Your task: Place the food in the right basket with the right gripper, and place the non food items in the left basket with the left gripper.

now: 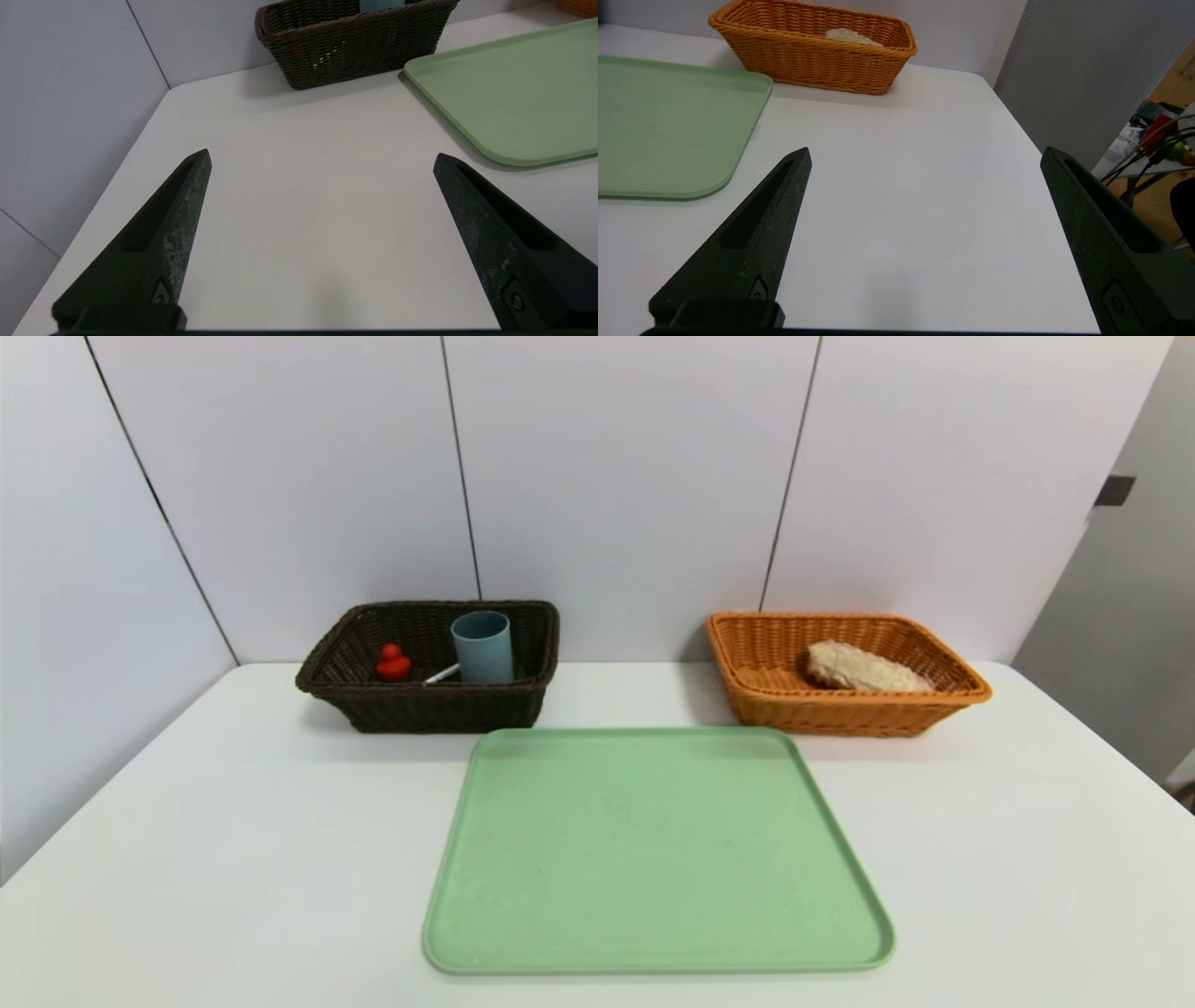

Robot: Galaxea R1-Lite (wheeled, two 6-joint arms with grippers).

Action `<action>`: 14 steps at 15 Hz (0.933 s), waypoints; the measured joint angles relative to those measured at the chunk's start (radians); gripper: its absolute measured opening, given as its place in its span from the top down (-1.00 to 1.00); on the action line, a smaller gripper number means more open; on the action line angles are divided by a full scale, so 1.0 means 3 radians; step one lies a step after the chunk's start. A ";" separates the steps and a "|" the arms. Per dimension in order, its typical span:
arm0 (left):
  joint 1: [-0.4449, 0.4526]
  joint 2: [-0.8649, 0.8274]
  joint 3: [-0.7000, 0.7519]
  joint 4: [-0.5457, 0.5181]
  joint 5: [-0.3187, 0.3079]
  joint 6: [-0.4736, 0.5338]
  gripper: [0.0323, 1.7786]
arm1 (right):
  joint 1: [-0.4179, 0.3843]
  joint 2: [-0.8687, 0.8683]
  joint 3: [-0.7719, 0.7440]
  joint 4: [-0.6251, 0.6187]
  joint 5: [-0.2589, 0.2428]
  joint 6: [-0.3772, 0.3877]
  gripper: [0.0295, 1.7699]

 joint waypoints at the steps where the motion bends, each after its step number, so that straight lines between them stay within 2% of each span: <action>1: 0.0000 -0.0001 0.0085 -0.0060 -0.0020 0.0003 -0.90 | -0.0001 -0.0017 0.0130 -0.0126 0.0001 0.0000 -0.92; 3: 0.0000 -0.0001 0.0165 -0.0034 0.0048 0.0018 -0.90 | -0.0001 -0.0036 0.0335 -0.0295 0.0014 0.0008 -0.92; 4: 0.0000 -0.0001 0.0180 0.0050 0.0061 0.0022 -0.90 | -0.0001 -0.0040 0.0401 -0.0330 0.0085 0.0018 -0.92; 6: 0.0000 -0.0001 0.0189 0.0060 0.0070 0.0008 -0.90 | 0.0000 -0.0040 0.0477 -0.0332 0.0334 0.0098 -0.92; 9: 0.0000 -0.0001 0.0192 0.0060 0.0085 -0.0121 -0.90 | -0.0001 -0.0042 0.0579 -0.0330 0.0498 0.0252 -0.92; 11: 0.0000 -0.0001 0.0192 0.0062 0.0165 -0.0302 -0.90 | 0.0000 -0.0042 0.0592 -0.0313 0.0500 0.0382 -0.92; 14: 0.0000 -0.0001 0.0192 0.0058 0.0271 -0.0425 -0.90 | 0.0000 -0.0042 0.0604 -0.0335 0.0495 0.0390 -0.92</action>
